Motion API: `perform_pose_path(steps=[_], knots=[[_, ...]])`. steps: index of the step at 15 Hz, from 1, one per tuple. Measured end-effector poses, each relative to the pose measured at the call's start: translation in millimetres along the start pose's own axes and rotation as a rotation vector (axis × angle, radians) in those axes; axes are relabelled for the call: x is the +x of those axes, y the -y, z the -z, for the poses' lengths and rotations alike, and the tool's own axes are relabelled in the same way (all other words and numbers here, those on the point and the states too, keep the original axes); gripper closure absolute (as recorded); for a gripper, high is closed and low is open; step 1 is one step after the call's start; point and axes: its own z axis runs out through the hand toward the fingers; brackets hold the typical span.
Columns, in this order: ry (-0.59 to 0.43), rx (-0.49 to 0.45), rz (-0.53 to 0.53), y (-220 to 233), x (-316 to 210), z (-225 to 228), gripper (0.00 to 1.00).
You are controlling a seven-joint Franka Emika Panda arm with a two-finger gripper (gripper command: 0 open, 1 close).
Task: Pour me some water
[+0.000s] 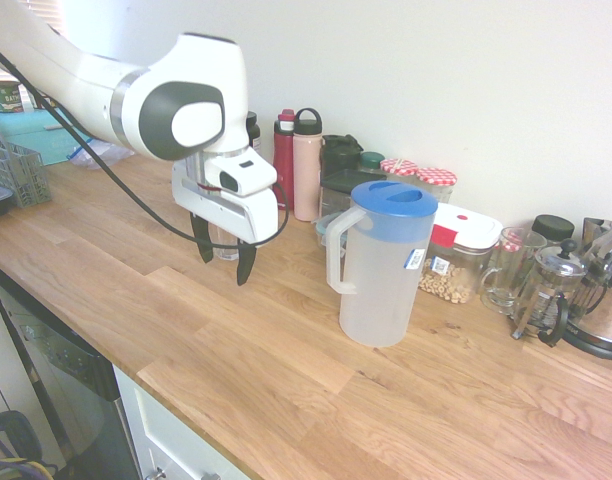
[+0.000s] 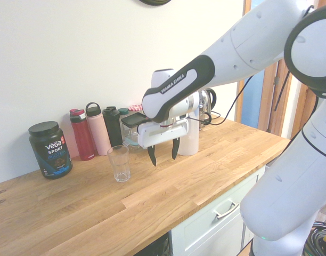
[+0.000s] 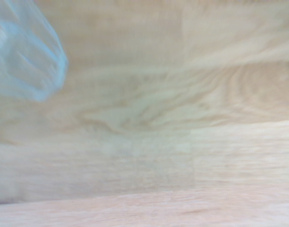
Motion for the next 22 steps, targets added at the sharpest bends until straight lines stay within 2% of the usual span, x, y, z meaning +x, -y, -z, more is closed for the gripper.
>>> perform_pose_path(steps=[6,11,15,18,22], knots=[[-0.048,-0.008,-0.236,-16,27,141,0.0],[-0.005,-0.082,-0.306,-71,68,186,0.0],[0.026,-0.057,-0.29,-106,113,172,0.0],[0.017,-0.046,-0.281,-100,143,129,0.0],[-0.012,-0.036,-0.279,-94,154,79,0.0]])
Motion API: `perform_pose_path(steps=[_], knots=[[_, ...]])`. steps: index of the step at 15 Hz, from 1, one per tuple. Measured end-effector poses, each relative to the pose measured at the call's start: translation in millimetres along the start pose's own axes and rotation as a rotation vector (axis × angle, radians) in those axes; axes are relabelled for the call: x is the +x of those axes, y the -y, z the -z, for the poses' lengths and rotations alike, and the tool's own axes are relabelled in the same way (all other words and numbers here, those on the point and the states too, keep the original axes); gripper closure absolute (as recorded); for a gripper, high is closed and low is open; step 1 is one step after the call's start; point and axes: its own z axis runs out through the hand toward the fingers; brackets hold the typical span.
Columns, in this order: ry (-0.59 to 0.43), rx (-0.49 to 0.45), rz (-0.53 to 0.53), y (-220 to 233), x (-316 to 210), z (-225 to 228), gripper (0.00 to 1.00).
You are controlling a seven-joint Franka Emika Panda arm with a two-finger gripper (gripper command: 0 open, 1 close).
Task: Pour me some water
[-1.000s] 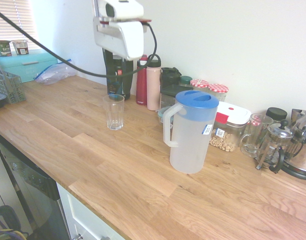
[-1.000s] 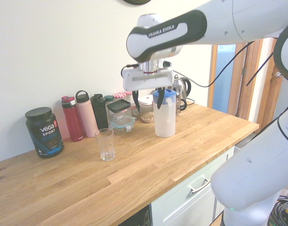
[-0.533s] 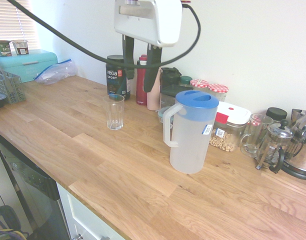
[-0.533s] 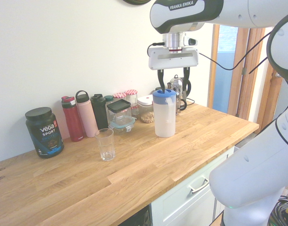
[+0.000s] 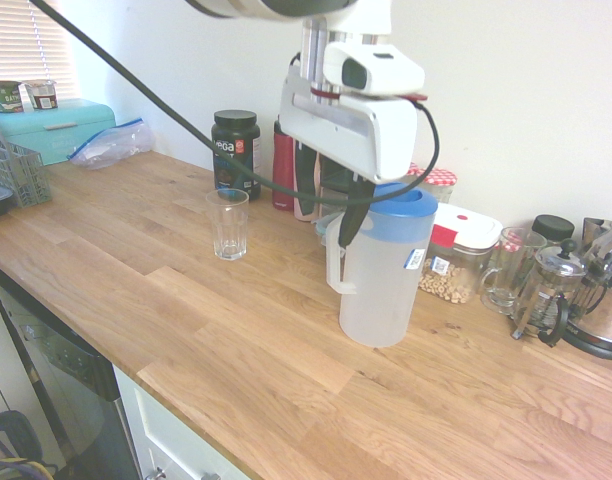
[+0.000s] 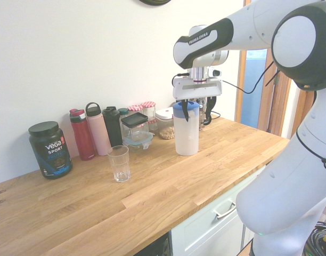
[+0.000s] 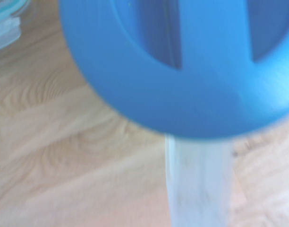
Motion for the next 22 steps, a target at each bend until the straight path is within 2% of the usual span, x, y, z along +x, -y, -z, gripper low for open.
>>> perform_pose_path(steps=[9,10,22], knots=[[-0.071,0.087,0.033,7,-3,-25,0.0],[-0.069,0.085,0.038,6,-4,-28,1.0],[-0.088,0.099,0.053,10,6,-40,1.0]])
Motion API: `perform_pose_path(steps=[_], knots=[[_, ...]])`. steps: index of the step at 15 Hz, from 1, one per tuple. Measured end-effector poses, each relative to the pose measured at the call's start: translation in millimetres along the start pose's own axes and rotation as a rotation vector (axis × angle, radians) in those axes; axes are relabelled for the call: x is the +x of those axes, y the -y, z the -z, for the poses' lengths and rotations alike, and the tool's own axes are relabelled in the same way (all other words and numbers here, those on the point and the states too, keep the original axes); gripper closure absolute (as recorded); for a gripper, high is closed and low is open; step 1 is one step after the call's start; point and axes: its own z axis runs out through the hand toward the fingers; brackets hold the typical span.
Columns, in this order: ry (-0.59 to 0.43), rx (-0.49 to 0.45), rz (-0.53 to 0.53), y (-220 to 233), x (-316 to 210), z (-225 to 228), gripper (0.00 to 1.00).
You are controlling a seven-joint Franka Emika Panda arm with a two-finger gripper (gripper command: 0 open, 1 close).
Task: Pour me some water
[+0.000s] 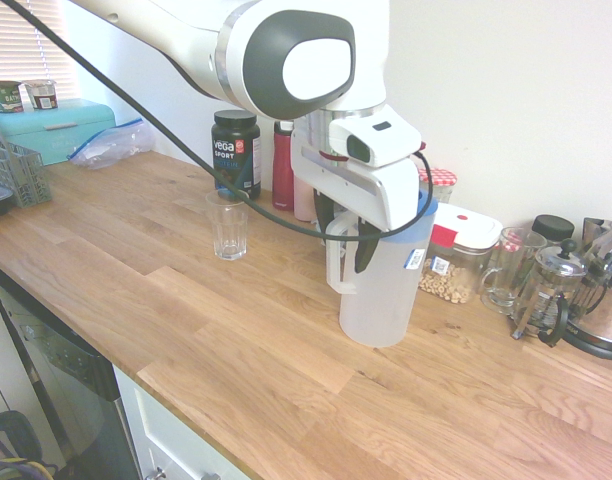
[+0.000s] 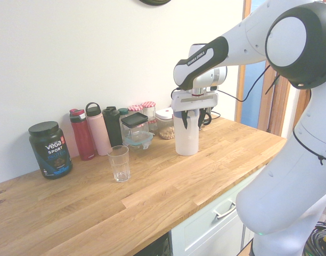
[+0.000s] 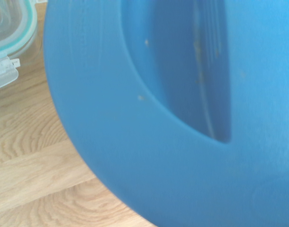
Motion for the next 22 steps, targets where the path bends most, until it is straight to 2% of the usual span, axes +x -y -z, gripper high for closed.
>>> perform_pose_path(steps=[18,22], knots=[[-0.016,0.026,0.05,5,0,1,1.0],[-0.008,0.042,0.067,1,-1,13,1.0]])
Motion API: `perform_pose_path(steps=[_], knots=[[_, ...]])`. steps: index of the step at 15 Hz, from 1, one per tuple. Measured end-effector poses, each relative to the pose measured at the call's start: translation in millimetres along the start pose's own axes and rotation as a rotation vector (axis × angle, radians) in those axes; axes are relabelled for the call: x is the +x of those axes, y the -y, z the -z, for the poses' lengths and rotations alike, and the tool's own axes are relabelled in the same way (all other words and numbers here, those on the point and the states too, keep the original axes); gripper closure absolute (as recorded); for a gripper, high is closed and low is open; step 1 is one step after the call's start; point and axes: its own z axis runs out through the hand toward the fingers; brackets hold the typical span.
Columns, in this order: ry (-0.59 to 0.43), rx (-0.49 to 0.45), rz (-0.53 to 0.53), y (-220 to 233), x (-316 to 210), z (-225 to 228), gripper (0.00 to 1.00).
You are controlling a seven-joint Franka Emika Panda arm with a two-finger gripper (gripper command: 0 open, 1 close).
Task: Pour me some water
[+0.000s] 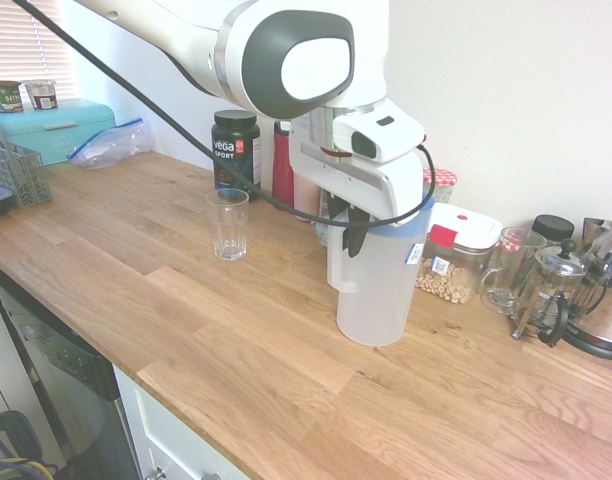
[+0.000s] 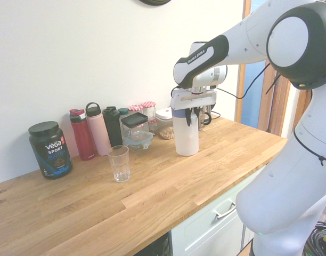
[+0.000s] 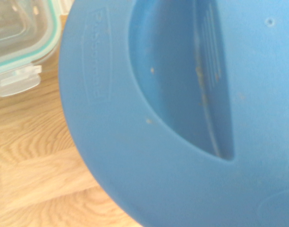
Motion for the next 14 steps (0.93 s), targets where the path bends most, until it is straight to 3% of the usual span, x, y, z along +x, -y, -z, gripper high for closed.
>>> perform_pose_path(steps=[5,10,14], knots=[[-0.001,0.026,0.076,-12,-17,52,1.0],[0.074,0.031,0.372,-17,-63,95,1.0],[0.127,0.008,0.621,-10,-95,89,1.0]])
